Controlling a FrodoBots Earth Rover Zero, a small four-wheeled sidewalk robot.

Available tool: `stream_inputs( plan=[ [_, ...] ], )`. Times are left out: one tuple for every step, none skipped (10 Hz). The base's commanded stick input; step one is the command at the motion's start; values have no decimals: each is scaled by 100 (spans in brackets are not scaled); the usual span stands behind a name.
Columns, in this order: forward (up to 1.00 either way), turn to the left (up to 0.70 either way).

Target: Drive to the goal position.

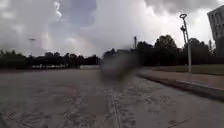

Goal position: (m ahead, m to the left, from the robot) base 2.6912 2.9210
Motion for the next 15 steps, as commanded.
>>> stream_inputs(
  plan=[
    [70, 1],
    [70, 0],
    [70, 0],
    [70, 0],
    [70, 0],
    [70, 0],
    [70, 0],
    [70, 0],
    [70, 0],
    [70, 0],
    [70, 0],
    [70, 0],
    [70, 0],
    [70, 0],
    [70, 0]
  ],
)
